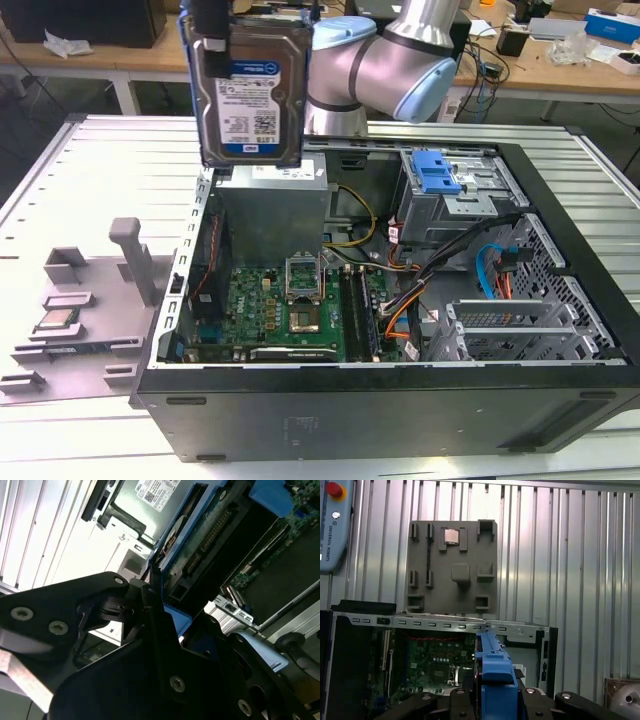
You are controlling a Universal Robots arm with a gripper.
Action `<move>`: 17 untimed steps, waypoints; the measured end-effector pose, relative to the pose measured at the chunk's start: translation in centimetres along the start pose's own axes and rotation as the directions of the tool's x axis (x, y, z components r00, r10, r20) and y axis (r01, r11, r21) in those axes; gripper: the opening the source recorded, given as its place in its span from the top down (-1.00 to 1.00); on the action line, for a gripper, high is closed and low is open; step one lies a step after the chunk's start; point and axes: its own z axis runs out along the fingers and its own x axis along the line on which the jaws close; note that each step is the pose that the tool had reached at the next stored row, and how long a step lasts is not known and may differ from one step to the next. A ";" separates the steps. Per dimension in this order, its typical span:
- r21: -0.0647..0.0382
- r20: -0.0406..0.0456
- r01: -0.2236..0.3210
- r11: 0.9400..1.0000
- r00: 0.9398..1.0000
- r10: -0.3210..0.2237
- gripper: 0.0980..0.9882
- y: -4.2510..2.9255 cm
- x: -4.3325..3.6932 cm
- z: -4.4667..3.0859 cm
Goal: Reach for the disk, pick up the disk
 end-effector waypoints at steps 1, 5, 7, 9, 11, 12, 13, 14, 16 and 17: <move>0.000 0.000 0.000 1.000 1.000 0.000 0.39 -0.37 0.02 -0.02; 0.000 0.000 0.000 1.000 1.000 0.000 0.39 -1.87 0.09 -0.12; 0.000 0.000 0.000 1.000 1.000 0.000 0.39 -2.60 0.13 -0.16; 0.000 0.000 0.000 1.000 1.000 0.000 0.39 -3.65 0.19 -0.23; 0.000 0.000 0.000 1.000 1.000 0.000 0.39 -4.30 0.22 -0.27; 0.000 0.000 0.000 1.000 1.000 0.000 0.39 -4.81 0.24 -0.31; 0.000 0.000 0.000 1.000 1.000 0.000 0.39 -5.16 0.26 -0.33; 0.000 0.000 0.000 1.000 1.000 0.000 0.39 -5.75 0.29 -0.37; 0.000 0.000 0.000 1.000 1.000 0.000 0.39 -6.80 0.35 -0.44; 0.000 0.000 0.000 1.000 1.000 0.000 0.39 -7.12 0.36 -0.46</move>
